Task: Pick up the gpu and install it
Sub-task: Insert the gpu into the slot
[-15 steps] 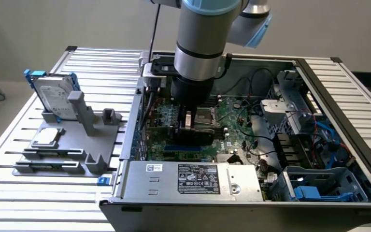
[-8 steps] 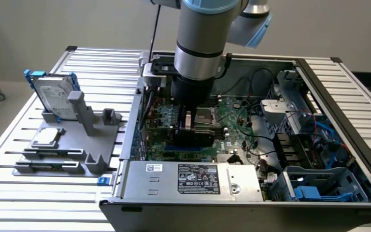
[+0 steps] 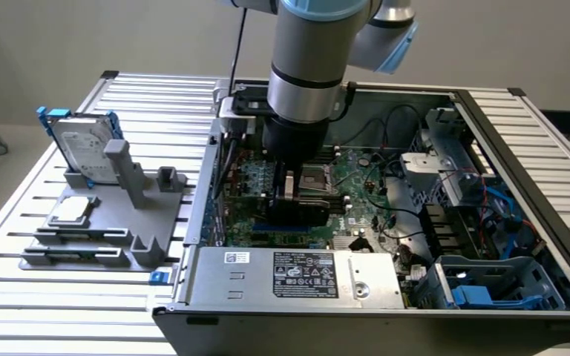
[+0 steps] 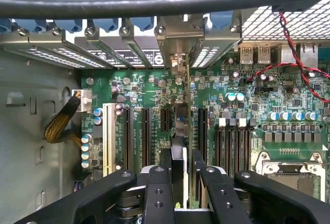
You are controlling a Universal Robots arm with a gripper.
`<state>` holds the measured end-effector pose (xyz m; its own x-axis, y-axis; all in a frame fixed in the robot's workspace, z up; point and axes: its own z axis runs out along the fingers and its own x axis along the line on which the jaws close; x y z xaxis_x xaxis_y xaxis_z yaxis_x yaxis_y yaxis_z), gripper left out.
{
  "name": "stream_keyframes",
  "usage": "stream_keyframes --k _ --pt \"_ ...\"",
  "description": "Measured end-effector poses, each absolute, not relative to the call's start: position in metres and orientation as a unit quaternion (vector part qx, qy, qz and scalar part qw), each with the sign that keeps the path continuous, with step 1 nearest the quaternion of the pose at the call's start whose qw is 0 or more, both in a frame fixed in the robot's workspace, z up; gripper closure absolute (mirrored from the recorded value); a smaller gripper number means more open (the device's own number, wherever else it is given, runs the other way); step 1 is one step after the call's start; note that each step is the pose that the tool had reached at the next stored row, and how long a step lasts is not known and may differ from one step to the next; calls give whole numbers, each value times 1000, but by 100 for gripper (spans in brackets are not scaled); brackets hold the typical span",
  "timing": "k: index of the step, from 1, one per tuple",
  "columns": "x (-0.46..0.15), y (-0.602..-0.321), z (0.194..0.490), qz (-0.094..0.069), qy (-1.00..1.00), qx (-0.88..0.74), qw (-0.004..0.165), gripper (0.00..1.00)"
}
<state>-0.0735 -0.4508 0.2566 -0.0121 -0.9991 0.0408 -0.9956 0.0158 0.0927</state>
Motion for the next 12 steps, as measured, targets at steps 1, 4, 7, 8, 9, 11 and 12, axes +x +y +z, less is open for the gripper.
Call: stream_keyframes --k 1,4,7,8,9,11,12 --pt "-74 -451 256 -19 -711 701 47 74" --pt "-74 -451 256 -19 -711 701 47 74" --pt "-74 -451 255 -19 -711 701 47 74" --pt "-74 -451 255 -19 -711 701 47 74" --pt "-74 -451 255 -19 -711 701 47 74" --pt "-74 -451 255 -19 -711 701 47 74" --pt "-74 -451 255 -19 -711 701 47 74"
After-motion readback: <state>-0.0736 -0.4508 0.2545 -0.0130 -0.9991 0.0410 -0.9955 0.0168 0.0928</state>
